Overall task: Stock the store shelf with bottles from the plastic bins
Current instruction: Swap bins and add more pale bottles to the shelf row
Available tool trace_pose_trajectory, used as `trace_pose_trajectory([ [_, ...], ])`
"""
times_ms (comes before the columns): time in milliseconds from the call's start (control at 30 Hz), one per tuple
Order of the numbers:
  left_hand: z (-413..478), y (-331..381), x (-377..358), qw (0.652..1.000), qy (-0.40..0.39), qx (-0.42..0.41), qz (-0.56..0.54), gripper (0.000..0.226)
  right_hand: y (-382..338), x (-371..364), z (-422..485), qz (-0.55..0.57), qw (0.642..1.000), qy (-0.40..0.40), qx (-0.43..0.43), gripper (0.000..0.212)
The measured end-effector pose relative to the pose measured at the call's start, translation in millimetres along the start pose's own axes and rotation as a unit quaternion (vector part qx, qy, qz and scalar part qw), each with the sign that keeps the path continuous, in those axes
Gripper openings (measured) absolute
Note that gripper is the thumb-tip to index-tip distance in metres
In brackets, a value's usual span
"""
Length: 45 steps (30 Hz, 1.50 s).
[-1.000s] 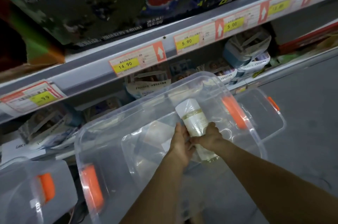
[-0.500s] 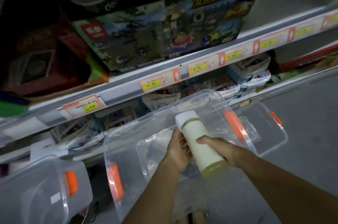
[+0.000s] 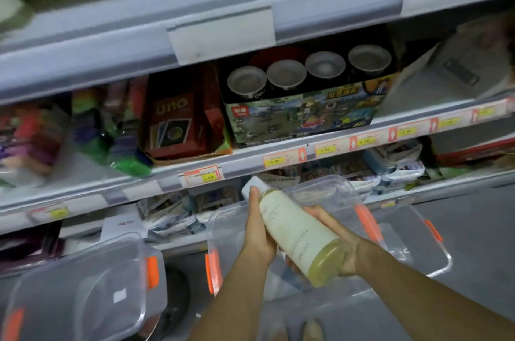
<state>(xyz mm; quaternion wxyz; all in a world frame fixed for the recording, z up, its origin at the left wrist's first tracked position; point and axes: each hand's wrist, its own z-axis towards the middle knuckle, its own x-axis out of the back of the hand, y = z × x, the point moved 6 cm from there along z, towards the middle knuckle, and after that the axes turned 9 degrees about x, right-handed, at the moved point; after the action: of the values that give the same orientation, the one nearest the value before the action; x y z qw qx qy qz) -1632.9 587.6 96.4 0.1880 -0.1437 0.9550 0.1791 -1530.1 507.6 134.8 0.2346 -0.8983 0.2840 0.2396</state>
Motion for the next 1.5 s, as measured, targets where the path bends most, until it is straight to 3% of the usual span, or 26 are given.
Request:
trace_pose_trajectory([
  [133,-31,34,-2,0.995,0.059,-0.075,0.003,0.099,-11,-31,-20,-0.047,0.998,-0.039,0.008,0.058],
  [300,-78,70,-2,0.984,0.114,-0.137,0.003,0.084,-21,-56,-35,-0.122,0.992,-0.026,0.023,0.068],
  [467,-124,94,-10,0.979,0.099,-0.180,-0.006,0.072,-39,-88,-44,-0.227,0.968,0.005,0.105,0.071],
  [633,-165,102,-20,0.986,0.008,-0.166,-0.018,0.107,-53,-125,-71,-0.233,0.963,-0.041,0.131,0.061],
  [733,-189,106,-26,0.980,-0.055,-0.190,-0.025,0.089,-54,-144,-89,-0.215,0.965,-0.086,0.123,0.057],
  [800,-203,111,-30,0.976,-0.056,-0.207,-0.031,0.087,-57,-153,-97,-0.225,0.959,-0.106,0.138,0.055],
  [933,-236,134,-31,0.959,-0.008,-0.282,-0.033,0.090,-65,-179,-113,-0.309,0.921,-0.142,0.189,0.065],
  [1033,-265,155,-31,0.938,0.002,-0.345,-0.028,0.065,-70,-205,-126,-0.429,0.848,-0.214,0.224,0.088],
  [1133,-290,175,-31,0.921,0.001,-0.390,-0.014,0.065,-75,-231,-134,-0.514,0.777,-0.220,0.288,0.080],
  [1300,-320,208,-41,0.898,-0.022,-0.437,0.038,0.093,-87,-271,-138,-0.521,0.748,-0.164,0.377,0.087],
  [1500,-353,240,-48,0.891,-0.093,-0.433,0.098,0.079,-108,-319,-150,-0.481,0.728,-0.122,0.472,0.061],
])
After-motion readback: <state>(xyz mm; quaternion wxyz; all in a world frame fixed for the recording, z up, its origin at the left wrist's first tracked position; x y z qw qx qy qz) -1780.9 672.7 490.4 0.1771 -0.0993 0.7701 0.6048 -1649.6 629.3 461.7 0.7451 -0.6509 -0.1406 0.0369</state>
